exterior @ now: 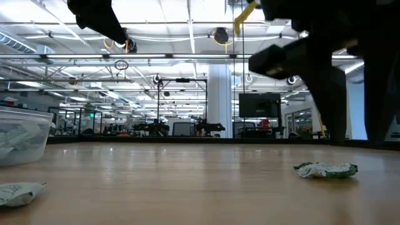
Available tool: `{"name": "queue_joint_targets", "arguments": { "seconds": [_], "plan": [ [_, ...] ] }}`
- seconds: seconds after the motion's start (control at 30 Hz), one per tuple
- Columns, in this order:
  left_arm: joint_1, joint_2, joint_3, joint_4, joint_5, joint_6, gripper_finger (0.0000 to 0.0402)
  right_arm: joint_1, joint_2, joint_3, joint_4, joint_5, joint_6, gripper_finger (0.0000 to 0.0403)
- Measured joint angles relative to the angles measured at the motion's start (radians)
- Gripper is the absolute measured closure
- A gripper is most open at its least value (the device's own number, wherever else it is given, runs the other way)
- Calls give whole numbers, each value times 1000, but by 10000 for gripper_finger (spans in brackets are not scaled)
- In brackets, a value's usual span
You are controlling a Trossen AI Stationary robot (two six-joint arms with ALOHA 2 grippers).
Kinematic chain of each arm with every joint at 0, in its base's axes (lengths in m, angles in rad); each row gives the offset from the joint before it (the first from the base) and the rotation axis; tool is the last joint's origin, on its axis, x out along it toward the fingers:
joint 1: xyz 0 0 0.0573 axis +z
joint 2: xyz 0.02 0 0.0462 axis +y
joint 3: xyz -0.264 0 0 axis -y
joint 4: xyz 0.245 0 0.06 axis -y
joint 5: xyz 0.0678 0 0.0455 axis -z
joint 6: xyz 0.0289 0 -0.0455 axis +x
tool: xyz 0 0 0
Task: Pick and place Stevia / Truvia into bins
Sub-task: Put the truvia packet into the transparent container
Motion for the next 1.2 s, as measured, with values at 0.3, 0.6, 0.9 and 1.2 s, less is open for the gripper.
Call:
{"name": "queue_joint_targets", "arguments": {
  "seconds": [0.3,0.6,0.9,1.2],
  "plan": [
    [0,0,0,19,0,-1,330,-31,-2,-114,133,0,-31,307],
    [0,0,0,64,0,22,330,-44,-4,-136,178,3,-117,334],
    [-17,42,0,69,252,142,330,-86,-17,-140,183,-2,-140,394],
    [-112,222,-1,310,390,257,330,-154,-124,-140,232,181,-195,395]
  ]
}}
